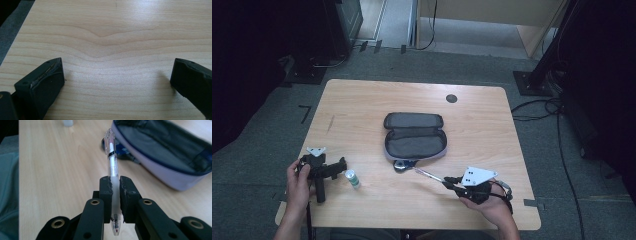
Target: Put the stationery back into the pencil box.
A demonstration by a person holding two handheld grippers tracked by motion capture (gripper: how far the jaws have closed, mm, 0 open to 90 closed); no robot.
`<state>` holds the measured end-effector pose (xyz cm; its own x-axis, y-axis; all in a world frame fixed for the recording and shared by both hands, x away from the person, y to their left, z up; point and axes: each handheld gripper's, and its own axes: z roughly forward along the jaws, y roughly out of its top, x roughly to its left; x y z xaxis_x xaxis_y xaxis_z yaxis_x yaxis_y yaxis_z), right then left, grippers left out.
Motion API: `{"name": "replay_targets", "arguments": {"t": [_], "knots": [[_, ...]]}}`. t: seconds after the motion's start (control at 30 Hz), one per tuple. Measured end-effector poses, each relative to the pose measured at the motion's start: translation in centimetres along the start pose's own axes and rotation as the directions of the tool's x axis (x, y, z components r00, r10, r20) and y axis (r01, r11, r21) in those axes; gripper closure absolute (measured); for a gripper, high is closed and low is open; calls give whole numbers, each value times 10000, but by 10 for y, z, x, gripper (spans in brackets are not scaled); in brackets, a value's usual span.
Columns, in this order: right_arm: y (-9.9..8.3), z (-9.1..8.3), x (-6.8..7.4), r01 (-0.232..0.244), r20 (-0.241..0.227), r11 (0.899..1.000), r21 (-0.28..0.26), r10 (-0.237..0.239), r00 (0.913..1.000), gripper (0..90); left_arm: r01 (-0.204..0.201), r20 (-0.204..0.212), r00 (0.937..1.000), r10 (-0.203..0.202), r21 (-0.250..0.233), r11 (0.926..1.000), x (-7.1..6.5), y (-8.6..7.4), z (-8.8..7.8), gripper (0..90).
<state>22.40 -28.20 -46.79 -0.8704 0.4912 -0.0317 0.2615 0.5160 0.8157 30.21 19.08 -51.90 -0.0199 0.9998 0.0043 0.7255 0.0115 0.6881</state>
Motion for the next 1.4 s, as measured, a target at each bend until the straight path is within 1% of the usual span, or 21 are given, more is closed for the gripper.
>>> {"name": "replay_targets", "arguments": {"t": [0.2,0.23,0.27,0.33,0.4,0.6,0.67,0.73,0.77,0.87,0.9,0.93,0.97,1.03,1.1,1.13,1.2,1.23,1.3,1.33,1.4], "knots": [[25,-1,-12,241,334,9996,-118,-237,9992,816,5,-1,10000,-5,-5,10000,0,0,0,0],[25,-1,-12,241,334,9996,-118,-237,9992,816,5,-1,10000,-5,-5,10000,0,0,0,0],[35,1,-16,320,400,9994,-148,-314,9987,816,5,-2,10000,-5,-5,10000,0,0,0,0],[43,3,-21,365,397,9991,-198,-357,9986,816,-16,-4,10000,16,12,10000,0,0,0,0],[51,7,-26,480,451,9986,-222,-470,9979,816,-17,-4,10000,17,11,10000,0,0,0,0],[72,20,-40,615,491,9977,-273,-601,9970,815,-26,1,10000,26,17,10000,0,0,0,0],[75,22,-41,612,514,9978,-237,-599,9969,816,-29,0,10000,29,17,10000,0,0,0,0],[80,28,-45,710,508,9973,-207,-699,9963,816,-27,4,10000,27,16,10000,0,0,0,0],[84,34,-48,892,485,9959,-143,-884,9949,816,-30,5,10000,30,17,10000,0,0,0,0],[88,46,-53,1075,413,9942,89,-1078,9933,815,-37,6,10000,37,19,10000,0,0,0,0],[89,49,-55,1086,391,9940,155,-1091,9933,816,-37,12,10000,37,19,10000,0,0,0,0],[89,49,-55,1086,391,9940,155,-1091,9933,816,-37,12,10000,37,19,10000,0,0,0,0],[91,58,-59,1128,349,9932,294,-1138,9929,815,-43,17,10000,43,23,10000,0,0,0,0],[92,60,-60,1085,363,9936,321,-1096,9933,816,-42,16,10000,42,20,10000,0,0,0,0],[93,70,-66,1107,348,9929,437,-1122,9931,815,-46,18,10000,46,10,10000,0,0,0,0],[93,72,-67,1138,342,9925,454,-1154,9927,815,-46,18,10000,46,10,10000,0,0,0,0],[92,78,-70,1099,345,9917,672,-1124,9931,815,-42,22,10000,42,3,10000,0,0,0,0],[92,78,-70,1099,345,9917,672,-1124,9931,815,-42,22,10000,42,3,10000,0,0,0,0],[91,85,-74,1172,302,9891,894,-1203,9923,815,-51,26,10000,51,8,10000,0,0,0,0],[88,90,-78,1092,255,9886,1038,-1124,9933,815,-64,26,10000,64,19,10000,0,0,0,0],[84,95,-83,993,253,9883,1160,-1029,9944,815,-69,26,10000,69,22,10000,0,0,0,0]]}}
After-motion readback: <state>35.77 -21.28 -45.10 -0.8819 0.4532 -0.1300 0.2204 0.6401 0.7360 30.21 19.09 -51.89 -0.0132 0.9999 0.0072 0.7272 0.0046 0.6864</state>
